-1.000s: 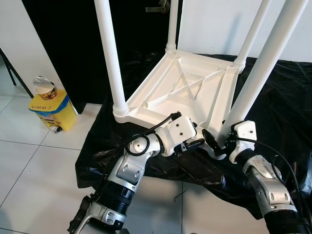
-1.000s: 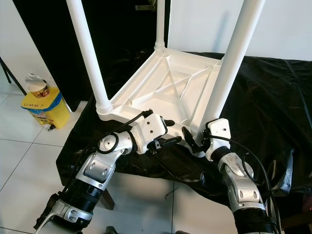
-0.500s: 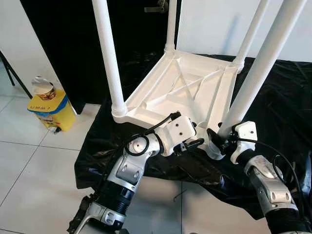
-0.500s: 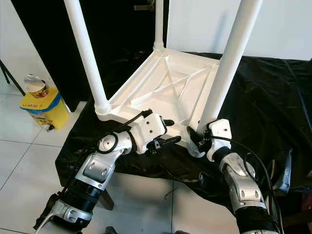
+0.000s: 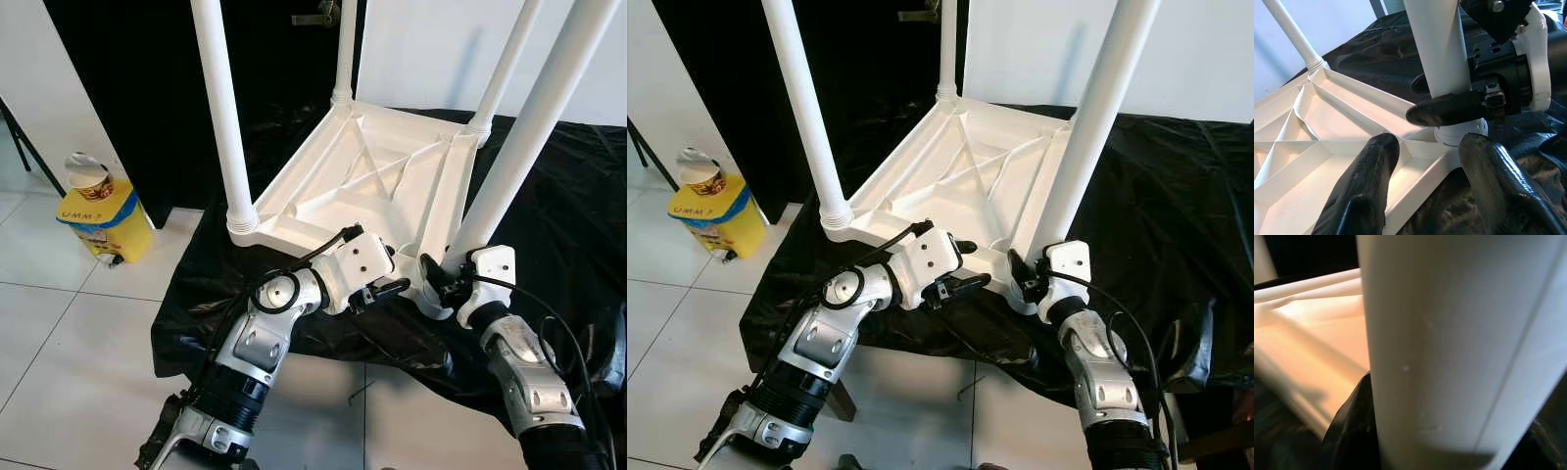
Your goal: Building children table
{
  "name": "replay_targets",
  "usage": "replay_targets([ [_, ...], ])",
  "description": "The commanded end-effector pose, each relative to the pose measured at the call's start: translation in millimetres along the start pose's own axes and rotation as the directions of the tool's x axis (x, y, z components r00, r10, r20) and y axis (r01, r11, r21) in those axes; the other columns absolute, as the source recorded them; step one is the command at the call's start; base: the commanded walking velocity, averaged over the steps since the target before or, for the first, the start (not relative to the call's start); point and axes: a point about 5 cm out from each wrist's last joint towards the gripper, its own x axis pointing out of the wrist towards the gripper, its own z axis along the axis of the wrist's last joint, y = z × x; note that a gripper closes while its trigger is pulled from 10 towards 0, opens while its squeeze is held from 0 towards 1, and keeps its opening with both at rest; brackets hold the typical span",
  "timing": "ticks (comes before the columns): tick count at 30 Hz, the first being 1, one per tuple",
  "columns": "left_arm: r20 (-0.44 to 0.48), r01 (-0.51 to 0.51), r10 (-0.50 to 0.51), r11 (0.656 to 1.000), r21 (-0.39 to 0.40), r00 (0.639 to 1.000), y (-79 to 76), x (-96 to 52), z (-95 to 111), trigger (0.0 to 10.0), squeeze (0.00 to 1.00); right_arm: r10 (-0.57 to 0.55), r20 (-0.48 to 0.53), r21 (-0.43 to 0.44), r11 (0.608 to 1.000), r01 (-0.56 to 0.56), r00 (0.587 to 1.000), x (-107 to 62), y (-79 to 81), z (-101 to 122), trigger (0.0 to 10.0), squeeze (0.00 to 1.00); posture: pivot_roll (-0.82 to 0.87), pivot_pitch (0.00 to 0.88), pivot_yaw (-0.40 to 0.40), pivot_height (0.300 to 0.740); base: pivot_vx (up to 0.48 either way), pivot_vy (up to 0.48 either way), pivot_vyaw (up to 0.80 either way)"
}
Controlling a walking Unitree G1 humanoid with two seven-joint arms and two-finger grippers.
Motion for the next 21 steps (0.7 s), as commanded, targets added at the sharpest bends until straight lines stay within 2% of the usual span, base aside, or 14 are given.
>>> replay_targets([
  [1,-0.002,-0.123,0.123,0.992,-0.004,0.992,4.7,-0.8,0.3,10.0,0.0,-0.118,-0.074,-0.007,0.993,0.118,0.99,-5.2,-0.7,-12.5,10.0,0.0,-0.04,0.023,-0.041,0.74,0.0,0.0,0.0],
  [4,-0.001,-0.123,0.123,0.992,-0.002,0.992,5.4,-0.6,0.8,10.0,0.0,-0.242,-0.094,0.005,0.97,0.244,0.966,-6.5,4.3,-15.4,10.0,0.0,-0.04,0.021,-0.043,0.74,0.0,0.0,0.0],
  [7,0.0,-0.123,0.123,0.992,-0.002,0.992,5.4,-0.5,0.9,10.0,0.0,-0.266,-0.099,0.008,0.963,0.268,0.959,-6.9,5.2,-16.0,10.0,0.0,-0.04,0.021,-0.043,0.74,0.0,0.0,0.0],
  [9,0.0,-0.125,0.125,0.992,-0.001,0.992,5.7,-0.7,0.8,10.0,0.0,-0.343,-0.12,0.025,0.937,0.349,0.931,-8.0,12.5,-18.4,10.0,0.0,-0.04,0.018,-0.045,0.74,0.0,0.0,0.0],
  [12,0.0,-0.125,0.125,0.992,0.0,0.992,5.8,-0.6,1.0,10.0,0.0,-0.33,-0.099,0.039,0.941,0.335,0.939,-5.1,23.6,-13.9,10.0,0.0,-0.04,0.015,-0.039,0.74,0.0,0.0,0.0],
  [17,0.002,-0.12,0.12,0.993,0.003,0.993,5.6,0.8,1.5,10.0,0.0,-0.329,-0.088,0.039,0.942,0.334,0.94,-4.1,23.3,-10.7,10.0,0.0,-0.04,0.013,-0.037,0.74,0.0,0.0,0.0],
  [21,0.003,-0.12,0.12,0.993,0.005,0.993,7.0,1.3,1.9,10.0,0.0,-0.364,-0.103,0.037,0.929,0.369,0.926,-5.5,24.6,-10.9,10.0,0.0,-0.05,0.012,-0.033,0.74,0.0,0.0,0.0],
])
